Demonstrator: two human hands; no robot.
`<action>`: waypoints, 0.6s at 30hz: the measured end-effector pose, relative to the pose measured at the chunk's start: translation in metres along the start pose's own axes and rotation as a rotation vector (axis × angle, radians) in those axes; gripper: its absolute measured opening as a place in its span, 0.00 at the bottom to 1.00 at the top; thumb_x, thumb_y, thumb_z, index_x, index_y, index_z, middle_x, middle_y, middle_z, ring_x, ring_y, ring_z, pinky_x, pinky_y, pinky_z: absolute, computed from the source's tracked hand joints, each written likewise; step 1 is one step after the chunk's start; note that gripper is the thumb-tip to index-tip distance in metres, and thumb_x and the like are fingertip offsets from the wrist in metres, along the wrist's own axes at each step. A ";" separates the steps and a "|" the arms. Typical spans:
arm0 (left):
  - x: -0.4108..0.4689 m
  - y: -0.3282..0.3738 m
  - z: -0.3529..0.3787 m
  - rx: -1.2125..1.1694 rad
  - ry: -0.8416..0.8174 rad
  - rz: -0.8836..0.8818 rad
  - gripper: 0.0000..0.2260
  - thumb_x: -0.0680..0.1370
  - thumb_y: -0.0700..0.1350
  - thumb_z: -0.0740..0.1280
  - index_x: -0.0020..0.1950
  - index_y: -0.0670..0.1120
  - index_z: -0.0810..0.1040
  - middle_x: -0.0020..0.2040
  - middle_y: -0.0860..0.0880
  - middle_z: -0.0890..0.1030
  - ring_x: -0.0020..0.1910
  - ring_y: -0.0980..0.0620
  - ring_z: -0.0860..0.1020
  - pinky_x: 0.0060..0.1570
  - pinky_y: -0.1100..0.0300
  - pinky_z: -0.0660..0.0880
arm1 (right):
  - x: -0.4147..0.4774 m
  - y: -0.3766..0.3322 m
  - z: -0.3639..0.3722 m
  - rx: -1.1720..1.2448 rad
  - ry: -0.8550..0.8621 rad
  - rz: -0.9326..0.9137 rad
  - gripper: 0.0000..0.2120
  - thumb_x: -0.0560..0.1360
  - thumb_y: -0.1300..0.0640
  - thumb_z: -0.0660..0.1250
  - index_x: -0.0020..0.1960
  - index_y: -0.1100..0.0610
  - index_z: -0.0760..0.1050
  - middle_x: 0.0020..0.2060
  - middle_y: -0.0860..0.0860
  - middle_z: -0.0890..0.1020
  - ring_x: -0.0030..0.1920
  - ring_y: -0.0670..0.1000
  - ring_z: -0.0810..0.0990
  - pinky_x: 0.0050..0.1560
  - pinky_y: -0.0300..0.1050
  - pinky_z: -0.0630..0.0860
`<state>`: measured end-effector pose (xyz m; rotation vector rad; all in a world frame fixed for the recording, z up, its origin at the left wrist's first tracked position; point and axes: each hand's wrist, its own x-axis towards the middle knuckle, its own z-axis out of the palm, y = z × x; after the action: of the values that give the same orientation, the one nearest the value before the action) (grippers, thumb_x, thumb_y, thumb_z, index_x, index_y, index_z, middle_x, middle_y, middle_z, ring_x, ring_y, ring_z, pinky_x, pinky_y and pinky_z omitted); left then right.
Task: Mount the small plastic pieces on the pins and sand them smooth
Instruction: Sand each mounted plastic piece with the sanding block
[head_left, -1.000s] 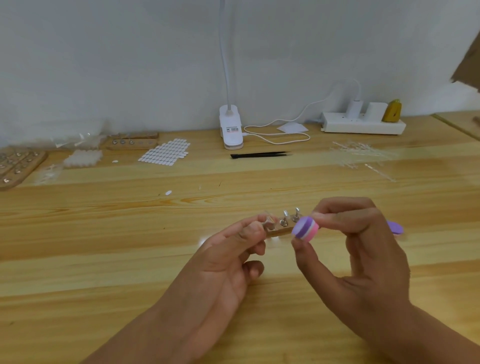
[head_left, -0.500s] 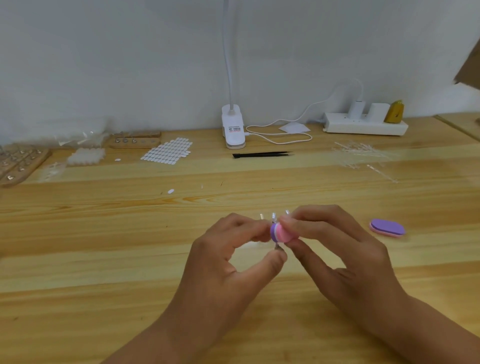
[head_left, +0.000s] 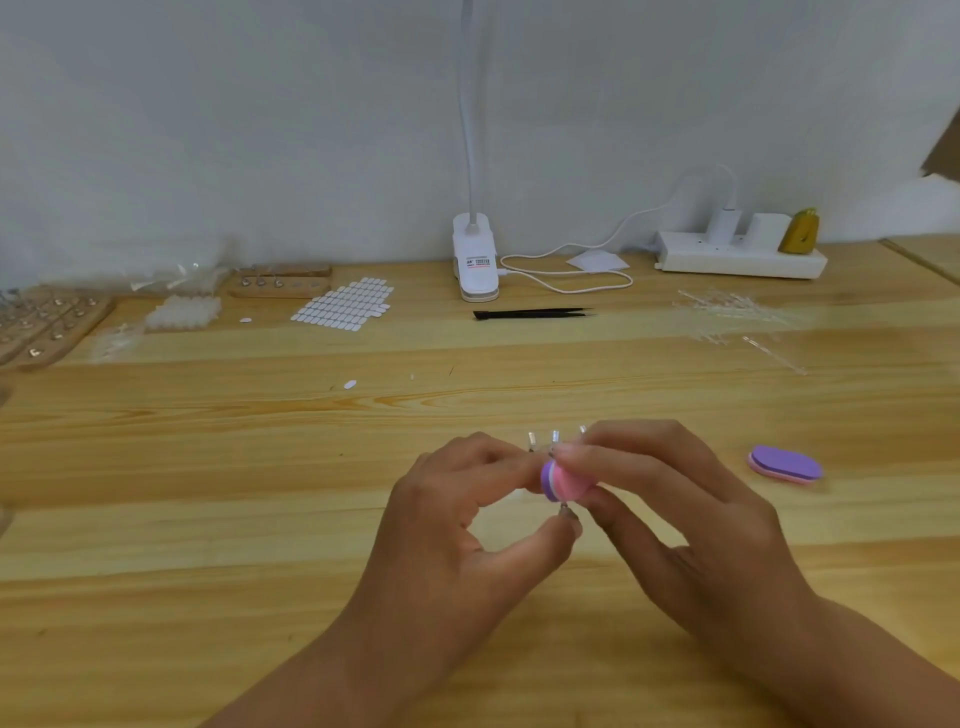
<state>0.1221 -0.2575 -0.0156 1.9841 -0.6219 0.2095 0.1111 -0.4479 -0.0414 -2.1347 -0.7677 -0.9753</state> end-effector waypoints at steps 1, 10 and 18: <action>0.000 0.000 0.000 -0.003 -0.003 -0.001 0.09 0.68 0.56 0.71 0.48 0.61 0.83 0.48 0.62 0.81 0.53 0.55 0.79 0.53 0.59 0.72 | 0.000 0.002 -0.001 -0.014 -0.015 -0.004 0.11 0.79 0.62 0.68 0.60 0.58 0.80 0.54 0.52 0.81 0.56 0.48 0.81 0.58 0.39 0.76; 0.000 0.002 -0.003 -0.059 -0.003 0.015 0.09 0.68 0.53 0.72 0.47 0.57 0.85 0.46 0.60 0.82 0.51 0.58 0.80 0.50 0.73 0.69 | 0.001 0.002 -0.005 -0.056 -0.009 -0.040 0.12 0.79 0.63 0.68 0.61 0.56 0.77 0.55 0.52 0.81 0.57 0.49 0.80 0.60 0.38 0.74; 0.003 -0.001 -0.005 -0.218 -0.072 -0.017 0.11 0.70 0.52 0.72 0.52 0.57 0.85 0.48 0.57 0.83 0.50 0.56 0.79 0.46 0.69 0.72 | -0.001 -0.002 -0.003 -0.032 0.048 -0.039 0.11 0.80 0.60 0.67 0.62 0.56 0.75 0.55 0.49 0.80 0.58 0.45 0.79 0.61 0.35 0.73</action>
<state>0.1254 -0.2539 -0.0131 1.7920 -0.6459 0.0570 0.1082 -0.4492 -0.0397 -2.1229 -0.7776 -1.0621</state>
